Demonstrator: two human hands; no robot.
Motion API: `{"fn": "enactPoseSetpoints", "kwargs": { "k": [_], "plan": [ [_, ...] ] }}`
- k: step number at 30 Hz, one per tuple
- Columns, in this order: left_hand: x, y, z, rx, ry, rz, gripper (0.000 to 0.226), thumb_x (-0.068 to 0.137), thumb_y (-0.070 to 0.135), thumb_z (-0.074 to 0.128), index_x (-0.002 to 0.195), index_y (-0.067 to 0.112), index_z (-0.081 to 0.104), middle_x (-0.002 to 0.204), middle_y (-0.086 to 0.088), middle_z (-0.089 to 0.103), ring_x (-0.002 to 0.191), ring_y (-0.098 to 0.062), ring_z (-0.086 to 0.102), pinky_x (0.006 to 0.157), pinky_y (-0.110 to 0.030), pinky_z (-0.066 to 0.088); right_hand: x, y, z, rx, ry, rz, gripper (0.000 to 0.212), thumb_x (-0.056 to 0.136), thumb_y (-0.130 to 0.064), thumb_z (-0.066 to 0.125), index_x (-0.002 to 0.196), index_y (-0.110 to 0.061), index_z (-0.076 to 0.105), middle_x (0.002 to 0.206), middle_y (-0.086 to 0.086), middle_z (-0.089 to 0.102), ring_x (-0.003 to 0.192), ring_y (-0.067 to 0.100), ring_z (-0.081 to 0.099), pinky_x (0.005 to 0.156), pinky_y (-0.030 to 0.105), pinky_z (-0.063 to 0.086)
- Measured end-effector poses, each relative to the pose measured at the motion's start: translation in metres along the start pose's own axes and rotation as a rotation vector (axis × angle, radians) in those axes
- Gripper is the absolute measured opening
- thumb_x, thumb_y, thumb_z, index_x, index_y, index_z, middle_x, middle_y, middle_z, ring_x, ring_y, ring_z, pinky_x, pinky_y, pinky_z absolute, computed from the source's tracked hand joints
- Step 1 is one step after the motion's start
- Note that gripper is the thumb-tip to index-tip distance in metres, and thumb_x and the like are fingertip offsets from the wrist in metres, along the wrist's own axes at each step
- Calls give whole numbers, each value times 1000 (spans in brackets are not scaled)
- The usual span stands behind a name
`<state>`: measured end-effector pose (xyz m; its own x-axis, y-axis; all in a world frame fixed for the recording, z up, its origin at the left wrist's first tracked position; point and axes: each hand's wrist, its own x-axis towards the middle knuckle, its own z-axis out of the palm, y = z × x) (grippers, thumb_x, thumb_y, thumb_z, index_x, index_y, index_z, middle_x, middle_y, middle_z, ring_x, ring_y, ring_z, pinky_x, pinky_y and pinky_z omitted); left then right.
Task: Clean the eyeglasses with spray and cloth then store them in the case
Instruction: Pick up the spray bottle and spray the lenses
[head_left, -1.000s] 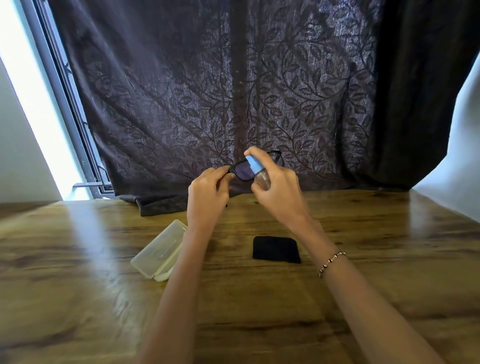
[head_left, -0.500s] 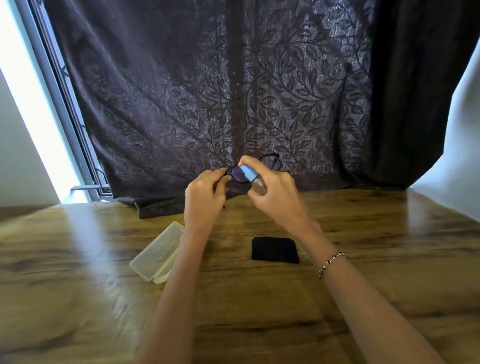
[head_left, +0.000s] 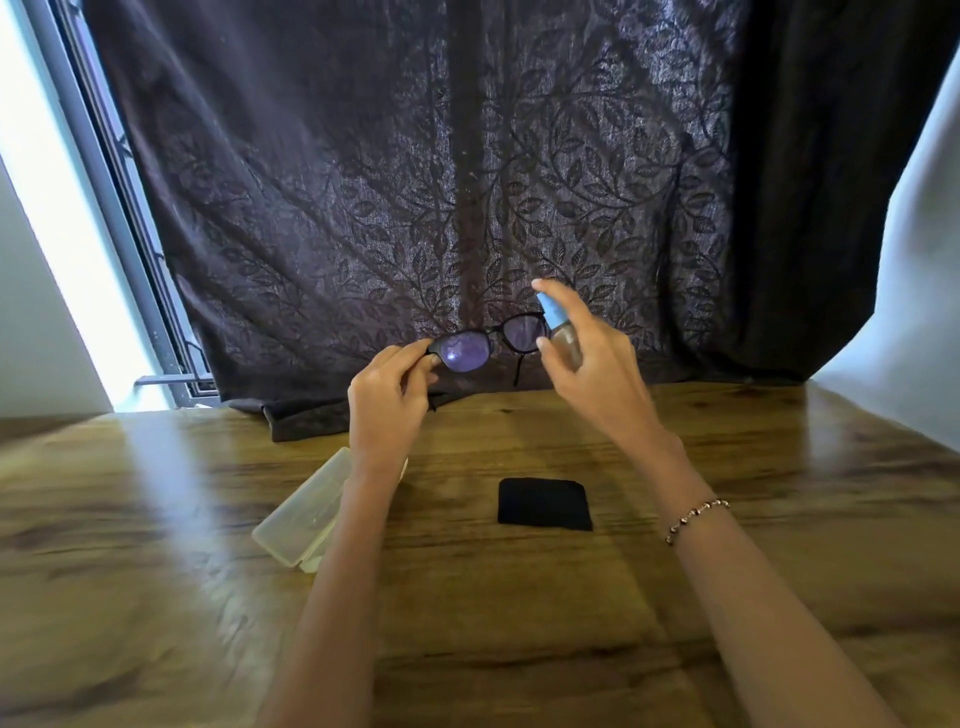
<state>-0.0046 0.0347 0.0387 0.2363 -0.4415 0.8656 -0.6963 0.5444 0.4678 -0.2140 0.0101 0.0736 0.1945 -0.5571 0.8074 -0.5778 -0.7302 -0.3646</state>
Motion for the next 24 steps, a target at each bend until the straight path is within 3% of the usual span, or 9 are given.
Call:
{"fn": "enactPoseSetpoints", "kwargs": {
  "k": [7,13,17,24],
  "plan": [
    [0,-2,-2,-30,4,-3,20,87,-3,61,106,-2,68,85,1,64,68,-4,65,70,-7,50,1,-1,-2,29,-68,40,67,80,-1,59,132,-38,40,60,5,53,53,11,50,54,26,46],
    [0,-1,-1,-27,6,2,20,87,-3,61,106,-2,68,84,1,64,69,1,63,71,-5,48,0,-1,2,3,-57,53,67,76,-1,60,129,-38,44,55,-5,46,48,8,45,57,34,53],
    [1,-2,-2,-15,5,9,20,87,-2,61,106,-2,68,84,1,64,68,-3,63,72,-6,49,-1,1,5,-1,-87,53,68,79,-4,61,134,-40,42,57,-5,46,50,7,45,57,30,50],
    [0,-1,-2,-16,-6,8,21,87,-3,61,108,-2,67,85,2,63,69,3,62,72,-6,49,-2,-3,5,-30,-57,68,66,77,-4,60,133,-37,45,58,-4,47,51,11,46,61,38,53]
  ]
}}
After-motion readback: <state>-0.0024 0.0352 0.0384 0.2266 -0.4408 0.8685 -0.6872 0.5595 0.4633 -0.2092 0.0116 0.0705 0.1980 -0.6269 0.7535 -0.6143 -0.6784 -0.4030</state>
